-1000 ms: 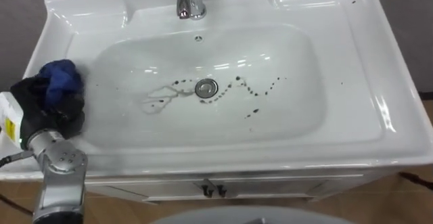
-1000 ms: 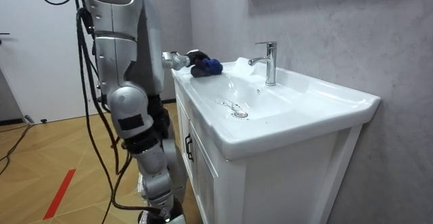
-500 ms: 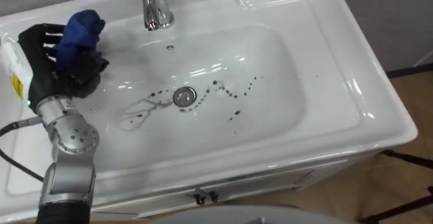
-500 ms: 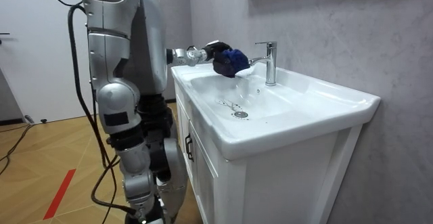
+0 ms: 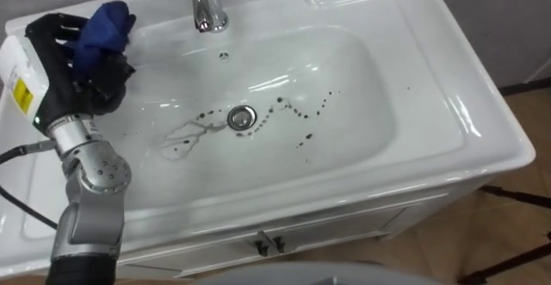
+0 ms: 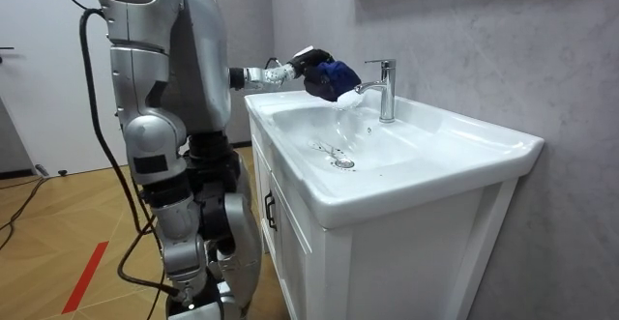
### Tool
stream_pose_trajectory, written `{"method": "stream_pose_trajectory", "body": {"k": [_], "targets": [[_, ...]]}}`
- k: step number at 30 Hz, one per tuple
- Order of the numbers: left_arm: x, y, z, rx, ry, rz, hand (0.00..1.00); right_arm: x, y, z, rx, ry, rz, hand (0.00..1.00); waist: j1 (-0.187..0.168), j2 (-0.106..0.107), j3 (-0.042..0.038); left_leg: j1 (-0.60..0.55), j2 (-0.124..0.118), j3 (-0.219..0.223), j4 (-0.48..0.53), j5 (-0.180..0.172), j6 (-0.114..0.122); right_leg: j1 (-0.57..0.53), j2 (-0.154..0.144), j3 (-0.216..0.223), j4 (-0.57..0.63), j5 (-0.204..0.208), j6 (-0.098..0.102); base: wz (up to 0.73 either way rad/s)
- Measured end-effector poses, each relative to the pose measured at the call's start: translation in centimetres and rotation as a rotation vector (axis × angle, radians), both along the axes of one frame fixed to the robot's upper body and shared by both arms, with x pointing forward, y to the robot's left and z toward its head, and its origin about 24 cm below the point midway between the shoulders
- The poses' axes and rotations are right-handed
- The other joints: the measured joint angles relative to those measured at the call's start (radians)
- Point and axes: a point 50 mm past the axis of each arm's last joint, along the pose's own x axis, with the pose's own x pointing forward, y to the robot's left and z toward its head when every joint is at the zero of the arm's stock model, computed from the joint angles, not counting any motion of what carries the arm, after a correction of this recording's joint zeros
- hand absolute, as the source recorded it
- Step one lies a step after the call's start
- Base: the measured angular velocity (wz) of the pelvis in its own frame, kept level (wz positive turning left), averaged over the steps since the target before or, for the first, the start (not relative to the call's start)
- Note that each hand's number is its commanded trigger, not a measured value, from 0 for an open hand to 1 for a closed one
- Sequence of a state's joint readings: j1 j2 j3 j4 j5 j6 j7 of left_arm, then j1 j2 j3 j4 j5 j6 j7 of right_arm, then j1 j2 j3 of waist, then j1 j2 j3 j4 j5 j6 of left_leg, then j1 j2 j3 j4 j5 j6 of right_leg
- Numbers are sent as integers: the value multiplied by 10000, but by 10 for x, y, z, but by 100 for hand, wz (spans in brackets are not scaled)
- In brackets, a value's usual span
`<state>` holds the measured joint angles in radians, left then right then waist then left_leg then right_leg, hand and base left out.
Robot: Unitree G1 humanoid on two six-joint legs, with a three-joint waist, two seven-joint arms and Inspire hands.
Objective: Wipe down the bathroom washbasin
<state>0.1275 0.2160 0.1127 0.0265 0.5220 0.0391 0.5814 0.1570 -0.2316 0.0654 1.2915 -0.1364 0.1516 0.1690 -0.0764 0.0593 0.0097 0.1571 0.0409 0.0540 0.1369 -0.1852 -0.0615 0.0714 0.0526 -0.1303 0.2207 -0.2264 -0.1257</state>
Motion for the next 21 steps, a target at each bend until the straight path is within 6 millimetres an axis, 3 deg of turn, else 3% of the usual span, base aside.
{"method": "stream_pose_trajectory", "body": {"k": [4, 12, 15, 21], "targets": [[0, -1, 0, 427, 108, -48, 100, -1, 0, 0, 5, 58, -10, 0, 4, 0, -2, 13, 2, 0, -8, -20, 32, 103, 4, -32, 0, 17, 8, 1], [-11, -6, -26, 2365, 2205, -219, 100, 2, -2, 1, -12, 156, 53, 0, 57, 43, -37, 74, -2, 24, -16, -21, 32, 115, 12, 91, -15, 16, 9, -4], [-14, -3, -40, 2471, 3271, -204, 100, 4, -2, 1, -23, 164, 51, 0, 57, 60, -50, 78, -3, 28, -12, -21, 32, 83, 20, 129, -24, 16, 9, 0], [-16, -2, -46, 2375, 3907, -140, 100, 3, -3, 1, -74, 225, 38, 0, 54, 75, -61, 93, -3, 163, -8, -20, 32, 131, 17, 121, -13, 16, 9, 0]]}}
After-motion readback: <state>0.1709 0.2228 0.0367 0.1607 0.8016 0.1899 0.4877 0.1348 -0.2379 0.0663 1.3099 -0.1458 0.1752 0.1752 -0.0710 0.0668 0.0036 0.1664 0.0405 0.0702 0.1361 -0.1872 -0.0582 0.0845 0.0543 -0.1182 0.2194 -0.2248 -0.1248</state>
